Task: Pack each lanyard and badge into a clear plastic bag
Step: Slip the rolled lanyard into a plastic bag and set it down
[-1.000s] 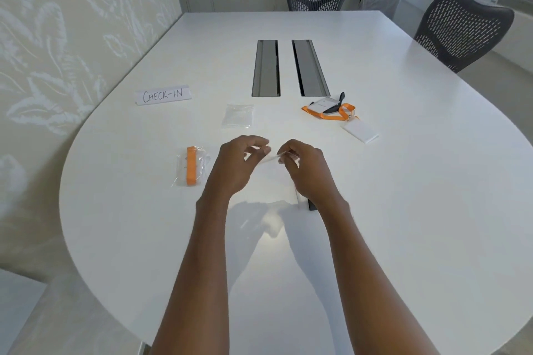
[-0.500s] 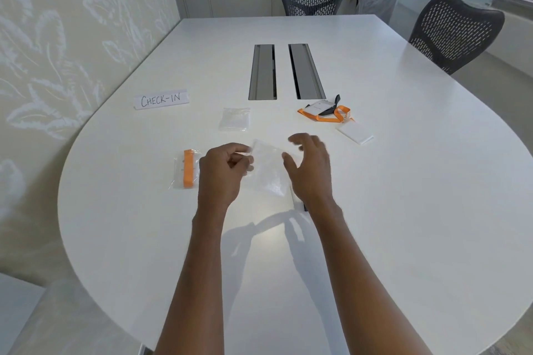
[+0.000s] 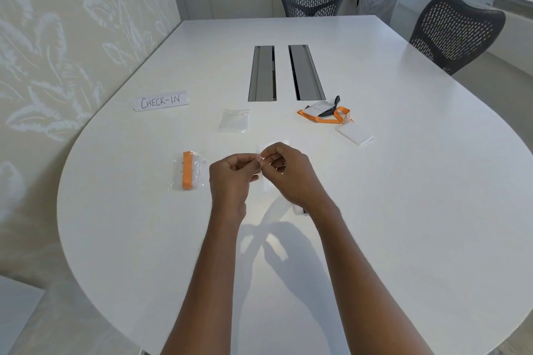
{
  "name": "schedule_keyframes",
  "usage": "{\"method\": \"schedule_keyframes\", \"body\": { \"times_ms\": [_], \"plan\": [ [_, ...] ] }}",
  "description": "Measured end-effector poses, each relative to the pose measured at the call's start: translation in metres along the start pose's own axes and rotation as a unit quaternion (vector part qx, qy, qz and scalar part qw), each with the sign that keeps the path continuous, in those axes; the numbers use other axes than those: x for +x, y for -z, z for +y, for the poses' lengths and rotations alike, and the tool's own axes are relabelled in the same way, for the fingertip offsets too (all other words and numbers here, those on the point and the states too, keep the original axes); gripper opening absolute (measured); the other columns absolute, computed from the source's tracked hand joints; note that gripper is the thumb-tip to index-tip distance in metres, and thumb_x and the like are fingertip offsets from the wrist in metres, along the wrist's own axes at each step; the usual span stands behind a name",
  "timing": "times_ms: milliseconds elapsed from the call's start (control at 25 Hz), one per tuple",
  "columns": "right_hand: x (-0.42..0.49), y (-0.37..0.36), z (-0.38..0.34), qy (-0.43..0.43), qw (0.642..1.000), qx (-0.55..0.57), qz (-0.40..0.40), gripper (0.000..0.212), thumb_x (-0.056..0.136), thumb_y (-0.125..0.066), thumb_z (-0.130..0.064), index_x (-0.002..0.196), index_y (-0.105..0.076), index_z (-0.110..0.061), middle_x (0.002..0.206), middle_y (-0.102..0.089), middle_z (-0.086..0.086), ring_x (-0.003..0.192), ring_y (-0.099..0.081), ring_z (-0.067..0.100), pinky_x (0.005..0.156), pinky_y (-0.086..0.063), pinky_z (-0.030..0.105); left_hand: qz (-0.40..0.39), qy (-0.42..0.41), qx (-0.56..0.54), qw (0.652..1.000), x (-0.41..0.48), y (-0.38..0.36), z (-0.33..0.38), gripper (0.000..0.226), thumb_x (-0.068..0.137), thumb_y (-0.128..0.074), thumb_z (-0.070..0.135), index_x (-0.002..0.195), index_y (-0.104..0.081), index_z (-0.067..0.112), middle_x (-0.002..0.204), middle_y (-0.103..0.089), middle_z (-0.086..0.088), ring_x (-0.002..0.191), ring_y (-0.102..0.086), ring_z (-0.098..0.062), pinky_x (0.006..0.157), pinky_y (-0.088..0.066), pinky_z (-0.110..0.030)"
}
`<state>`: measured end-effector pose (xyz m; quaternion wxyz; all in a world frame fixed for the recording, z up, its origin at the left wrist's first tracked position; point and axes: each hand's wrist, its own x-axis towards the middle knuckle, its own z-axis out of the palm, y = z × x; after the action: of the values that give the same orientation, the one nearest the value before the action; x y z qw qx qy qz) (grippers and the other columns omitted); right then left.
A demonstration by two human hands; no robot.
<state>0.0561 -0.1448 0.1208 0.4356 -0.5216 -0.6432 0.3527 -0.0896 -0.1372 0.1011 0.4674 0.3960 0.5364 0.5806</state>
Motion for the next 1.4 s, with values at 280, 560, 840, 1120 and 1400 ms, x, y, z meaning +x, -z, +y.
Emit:
{"method": "schedule_keyframes", "body": {
  "times_ms": [280,560,840,1120,1400],
  "plan": [
    [-0.005,0.011,0.008,-0.018,0.998,0.02,-0.055,0.022,0.088,-0.082,-0.015,0.105,-0.069,-0.012,0.096,-0.074,0.009,0.088,-0.07,0.028,0.078,-0.06,0.035,-0.013,0.027,-0.026,0.999,-0.008,-0.003,0.001,0.008,0.082,-0.088,0.004,0.084,-0.08,0.006,0.072,-0.074,-0.011,0.063,-0.065,-0.02,0.07,-0.062,-0.028],
    [-0.007,0.013,0.015,-0.065,0.99,0.112,-0.048,0.013,0.09,-0.082,-0.013,0.1,-0.076,-0.006,0.087,-0.08,0.013,0.084,-0.077,0.032,0.077,-0.065,0.033,-0.03,-0.018,-0.02,0.999,-0.014,-0.006,0.004,0.007,0.084,-0.086,0.005,0.086,-0.08,0.005,0.076,-0.077,-0.017,0.066,-0.071,-0.023,0.072,-0.063,-0.031],
    [-0.009,0.011,0.017,-0.104,0.979,0.173,-0.011,0.011,0.097,-0.073,-0.011,0.095,-0.079,-0.003,0.086,-0.08,0.015,0.076,-0.076,0.022,0.079,-0.066,0.035,-0.009,-0.055,0.052,0.997,-0.015,-0.01,0.001,0.01,0.084,-0.089,0.016,0.088,-0.08,0.011,0.078,-0.08,-0.006,0.073,-0.076,-0.023,0.074,-0.064,-0.035],
    [-0.01,-0.005,0.015,-0.087,0.987,0.096,0.1,0.018,0.09,-0.067,-0.003,0.087,-0.079,-0.017,0.077,-0.077,0.005,0.079,-0.073,0.03,0.072,-0.061,0.041,0.009,-0.059,0.108,0.992,-0.02,-0.019,-0.001,0.001,0.089,-0.082,0.019,0.089,-0.083,0.019,0.079,-0.081,0.003,0.077,-0.079,-0.021,0.083,-0.066,-0.048],
    [-0.006,-0.002,0.018,-0.076,0.989,0.084,0.098,0.012,0.091,-0.073,-0.004,0.09,-0.083,-0.01,0.072,-0.079,-0.001,0.067,-0.075,0.009,0.065,-0.059,0.019,0.029,-0.059,0.121,0.991,-0.024,-0.021,-0.004,0.009,0.094,-0.077,0.014,0.093,-0.086,0.016,0.077,-0.081,0.003,0.076,-0.079,-0.021,0.083,-0.065,-0.047]
  ]
}}
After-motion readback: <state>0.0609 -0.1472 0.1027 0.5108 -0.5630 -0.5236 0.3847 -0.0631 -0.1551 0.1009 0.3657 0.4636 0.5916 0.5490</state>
